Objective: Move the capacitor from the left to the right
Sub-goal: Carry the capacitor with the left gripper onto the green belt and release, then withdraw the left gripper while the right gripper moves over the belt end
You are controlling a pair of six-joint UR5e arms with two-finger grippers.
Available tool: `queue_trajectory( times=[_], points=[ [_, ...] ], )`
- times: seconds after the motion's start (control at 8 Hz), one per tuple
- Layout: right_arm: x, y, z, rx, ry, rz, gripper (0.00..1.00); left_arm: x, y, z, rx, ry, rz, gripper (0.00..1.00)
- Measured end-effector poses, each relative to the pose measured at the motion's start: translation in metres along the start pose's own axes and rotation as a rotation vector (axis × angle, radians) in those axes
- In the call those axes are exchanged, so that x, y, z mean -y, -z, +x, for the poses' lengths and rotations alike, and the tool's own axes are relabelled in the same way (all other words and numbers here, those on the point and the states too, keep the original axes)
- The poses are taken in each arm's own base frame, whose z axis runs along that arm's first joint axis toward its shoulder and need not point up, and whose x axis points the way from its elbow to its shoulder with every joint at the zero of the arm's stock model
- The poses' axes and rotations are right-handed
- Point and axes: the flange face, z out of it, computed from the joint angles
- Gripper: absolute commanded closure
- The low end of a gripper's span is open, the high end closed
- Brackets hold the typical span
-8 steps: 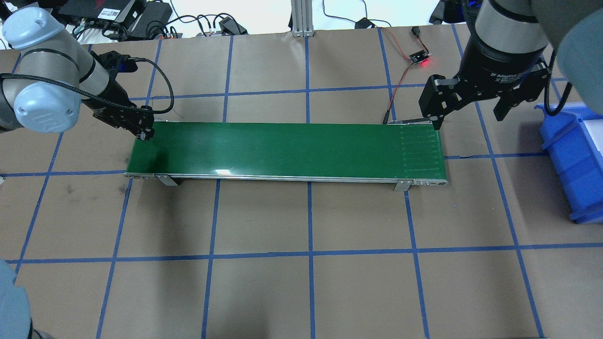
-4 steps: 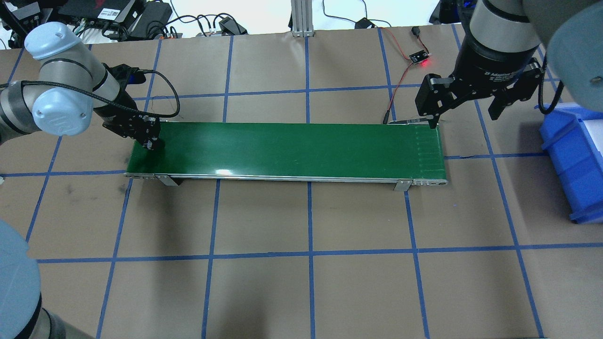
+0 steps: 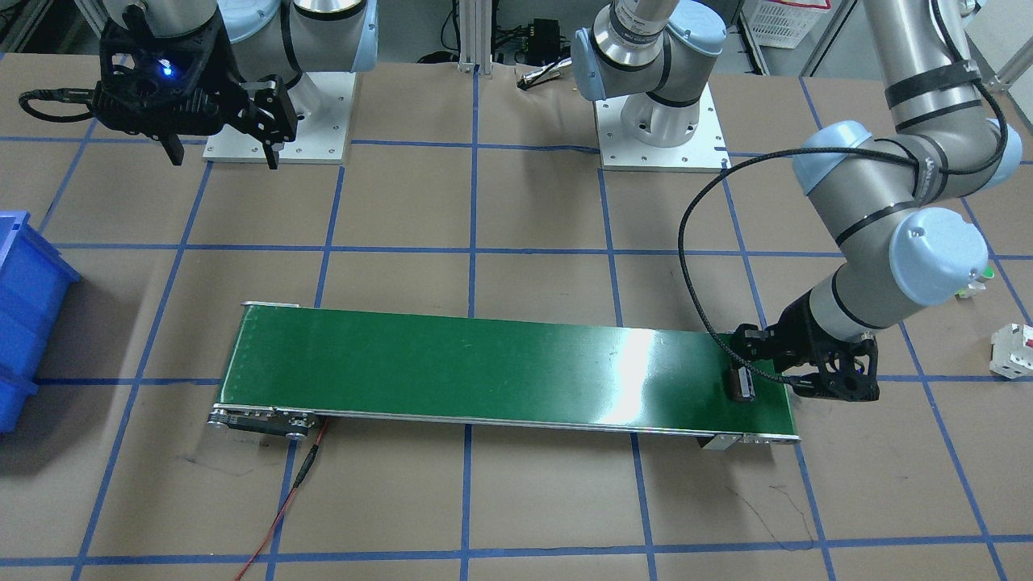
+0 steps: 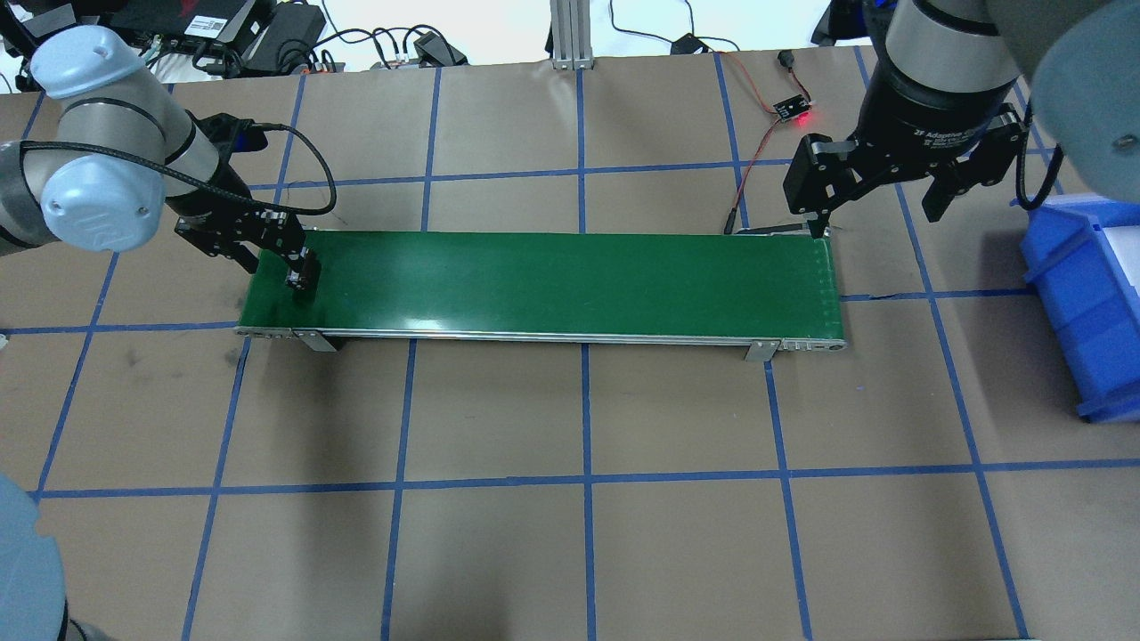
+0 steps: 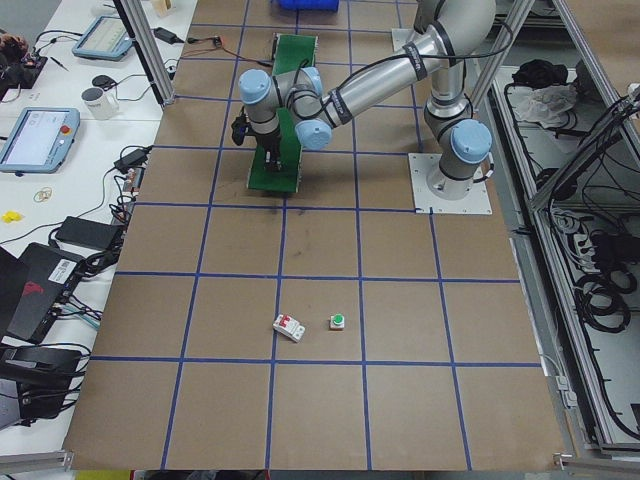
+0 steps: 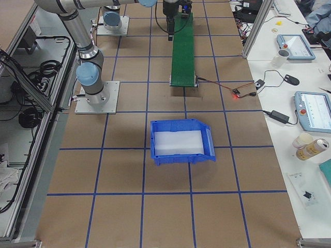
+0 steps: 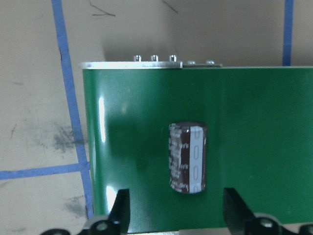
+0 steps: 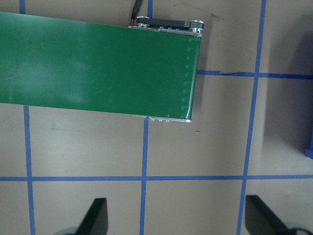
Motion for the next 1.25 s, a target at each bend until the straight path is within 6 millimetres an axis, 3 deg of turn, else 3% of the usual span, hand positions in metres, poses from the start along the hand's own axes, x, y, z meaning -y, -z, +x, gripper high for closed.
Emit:
queue_trajectory(
  times=[0.38, 0.62, 0.88, 1.25],
  points=[
    [0.003, -0.001, -0.005, 0.029, 0.022, 0.022, 0.0, -0.051, 0.088, 0.023, 0.048, 0.0, 0.048, 0.0],
    [0.008, 0.003, -0.013, 0.116, 0.069, 0.072, 0.0, -0.085, 0.129, 0.035, 0.069, 0.016, 0.063, 0.0],
    [0.016, -0.007, -0.016, 0.14, 0.082, 0.068, 0.0, -0.097, 0.138, 0.035, 0.1, 0.084, 0.048, 0.0],
    [0.07, -0.071, -0.024, 0.152, 0.085, 0.019, 0.0, -0.094, 0.131, 0.03, 0.119, 0.116, 0.021, 0.0]
  ],
)
